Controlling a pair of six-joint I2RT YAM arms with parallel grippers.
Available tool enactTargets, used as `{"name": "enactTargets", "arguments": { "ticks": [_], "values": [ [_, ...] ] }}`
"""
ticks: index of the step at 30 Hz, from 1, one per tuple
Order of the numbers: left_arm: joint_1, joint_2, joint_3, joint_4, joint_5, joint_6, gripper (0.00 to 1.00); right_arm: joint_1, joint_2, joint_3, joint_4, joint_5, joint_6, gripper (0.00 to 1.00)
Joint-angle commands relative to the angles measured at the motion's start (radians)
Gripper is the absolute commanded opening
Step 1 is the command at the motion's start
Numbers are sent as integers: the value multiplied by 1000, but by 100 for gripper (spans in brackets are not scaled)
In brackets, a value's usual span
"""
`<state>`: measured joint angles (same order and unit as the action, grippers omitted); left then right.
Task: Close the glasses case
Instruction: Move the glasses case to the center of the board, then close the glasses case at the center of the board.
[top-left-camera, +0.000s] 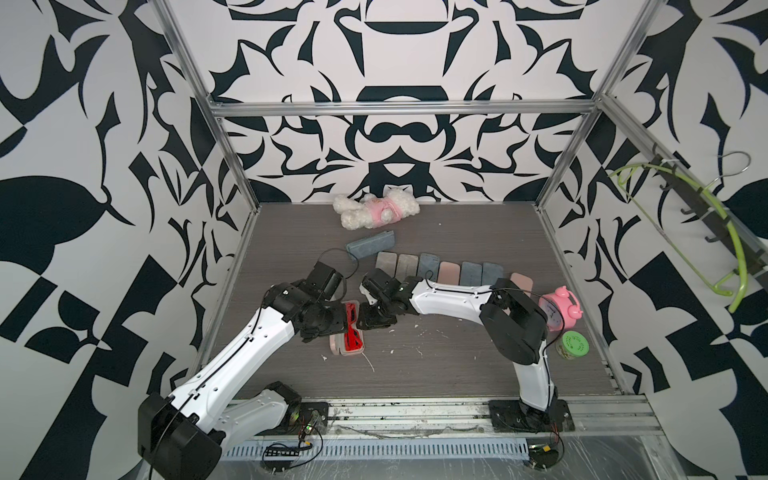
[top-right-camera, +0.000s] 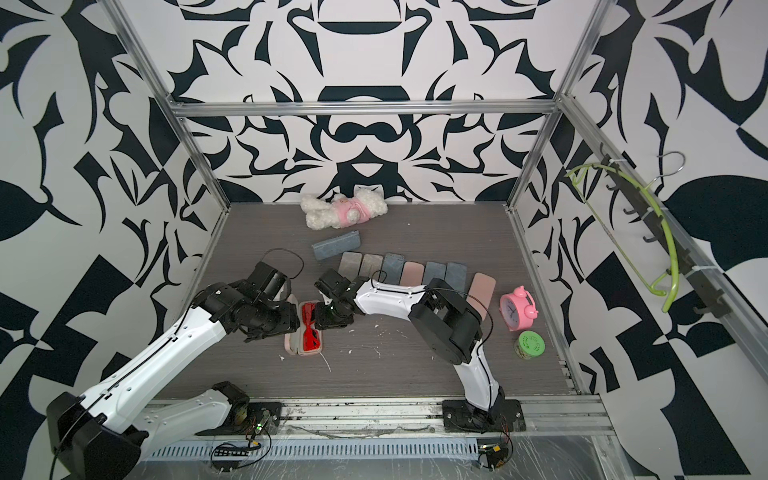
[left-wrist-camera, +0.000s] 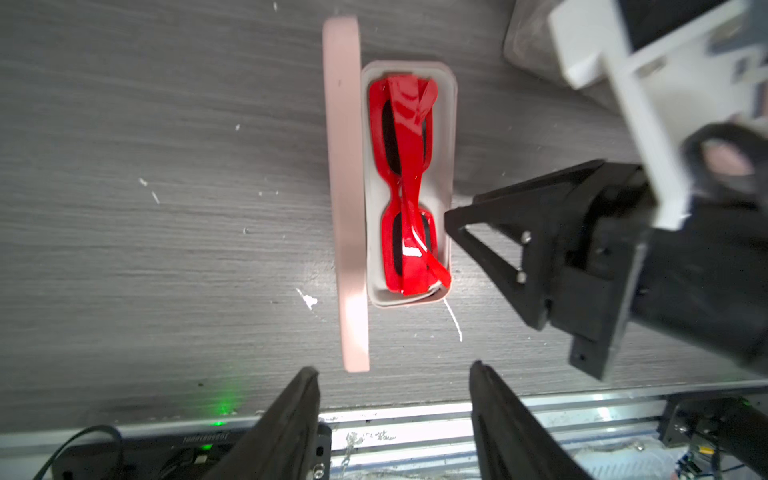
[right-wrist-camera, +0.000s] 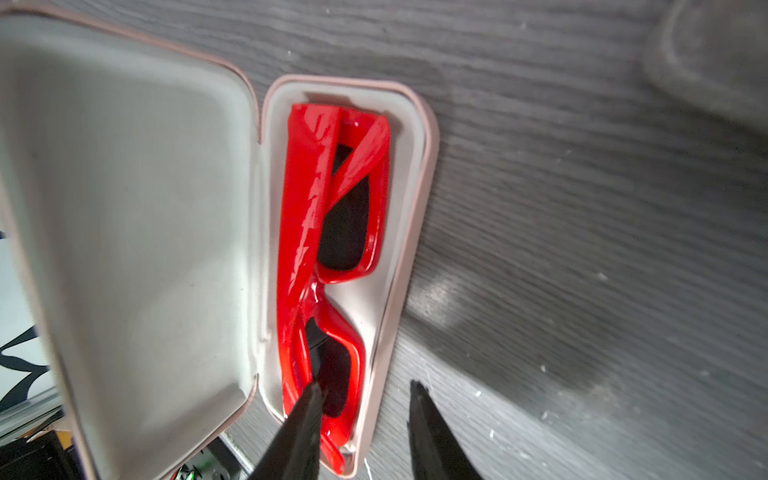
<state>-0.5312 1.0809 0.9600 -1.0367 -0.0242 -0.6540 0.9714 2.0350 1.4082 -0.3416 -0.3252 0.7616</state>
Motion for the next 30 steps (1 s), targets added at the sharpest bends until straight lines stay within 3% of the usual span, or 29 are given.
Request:
{"name": "enactTargets", "arguments": {
  "ticks": [1,6,15,30],
  "values": [
    [91,-21,8,41,109,29,64,6,2,-1,23,-1,7,37],
    [228,-59,-27,94,253,48,63,6,19,5,34,-7,10,35],
    [325,-82,-125,180,395,35,57,6,31,-7,46,-7,20,29],
    [354,-130,-204,156,340,9,45,7,24,-18,47,-4,25,24]
  ]
}}
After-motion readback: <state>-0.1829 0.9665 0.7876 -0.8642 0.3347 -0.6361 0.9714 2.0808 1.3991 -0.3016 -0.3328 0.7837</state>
